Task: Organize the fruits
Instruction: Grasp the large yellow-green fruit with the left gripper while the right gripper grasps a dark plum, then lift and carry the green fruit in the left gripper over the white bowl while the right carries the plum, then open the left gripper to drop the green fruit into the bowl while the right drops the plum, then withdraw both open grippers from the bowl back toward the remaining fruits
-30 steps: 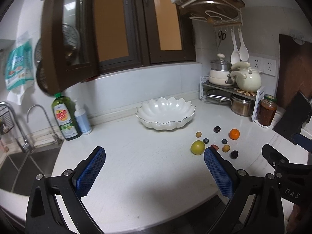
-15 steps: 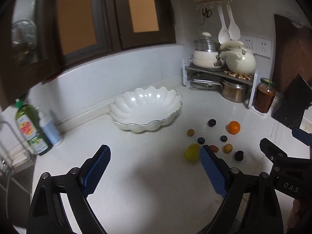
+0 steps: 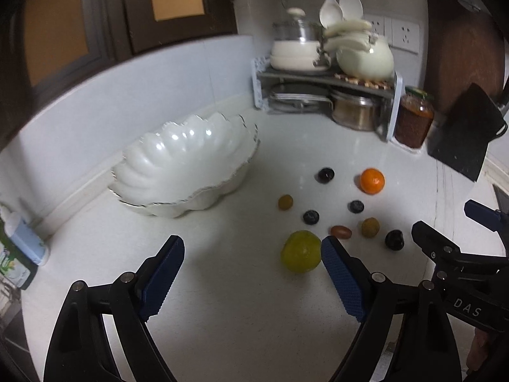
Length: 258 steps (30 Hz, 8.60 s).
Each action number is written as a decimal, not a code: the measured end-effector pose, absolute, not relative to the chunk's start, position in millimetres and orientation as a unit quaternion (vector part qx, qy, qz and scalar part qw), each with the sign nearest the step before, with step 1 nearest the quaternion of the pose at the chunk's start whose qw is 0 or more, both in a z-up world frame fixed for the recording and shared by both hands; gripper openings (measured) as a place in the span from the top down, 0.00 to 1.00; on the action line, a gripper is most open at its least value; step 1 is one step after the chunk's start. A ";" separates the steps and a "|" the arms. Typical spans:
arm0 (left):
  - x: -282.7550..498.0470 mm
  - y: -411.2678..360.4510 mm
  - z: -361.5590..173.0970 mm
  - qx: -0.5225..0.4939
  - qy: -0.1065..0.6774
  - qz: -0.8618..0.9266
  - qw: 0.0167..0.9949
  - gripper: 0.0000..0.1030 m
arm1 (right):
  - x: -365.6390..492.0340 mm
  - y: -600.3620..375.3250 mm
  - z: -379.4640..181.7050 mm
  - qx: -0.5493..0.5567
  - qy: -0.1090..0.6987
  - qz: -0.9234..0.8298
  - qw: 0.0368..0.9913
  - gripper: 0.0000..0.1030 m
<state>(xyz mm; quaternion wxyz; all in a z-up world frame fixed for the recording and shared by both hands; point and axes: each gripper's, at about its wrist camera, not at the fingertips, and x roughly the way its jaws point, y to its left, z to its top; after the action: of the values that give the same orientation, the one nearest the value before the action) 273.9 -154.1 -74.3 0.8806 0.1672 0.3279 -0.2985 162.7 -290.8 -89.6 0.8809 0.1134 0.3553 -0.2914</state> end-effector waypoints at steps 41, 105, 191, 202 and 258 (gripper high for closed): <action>307.4 -220.6 -152.8 0.202 0.439 -0.364 0.796 0.49 | 202.8 -322.8 -161.2 0.159 0.448 -0.243 0.846 0.54; 327.5 -121.7 -14.9 0.090 0.304 -0.230 0.920 0.53 | 266.7 -256.5 -22.0 0.058 0.292 -0.090 0.950 0.72; 524.6 -149.5 -52.7 0.147 0.415 -0.120 0.890 0.37 | 499.3 -293.0 -70.1 0.048 0.460 -0.030 0.886 0.62; 461.1 -153.3 4.7 0.154 0.327 -0.148 0.921 0.34 | 429.6 -301.2 -16.6 0.045 0.387 -0.061 0.919 0.62; 259.6 -162.0 -8.3 0.090 0.330 -0.211 0.916 0.29 | 206.0 -325.5 -18.0 0.091 0.323 -0.104 0.936 0.62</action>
<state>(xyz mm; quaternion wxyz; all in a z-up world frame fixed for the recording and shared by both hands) 259.6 -162.0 -8.3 0.9157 0.0902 0.3299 -0.2111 206.0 -325.5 -18.0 0.9361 0.0908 0.3234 -0.1040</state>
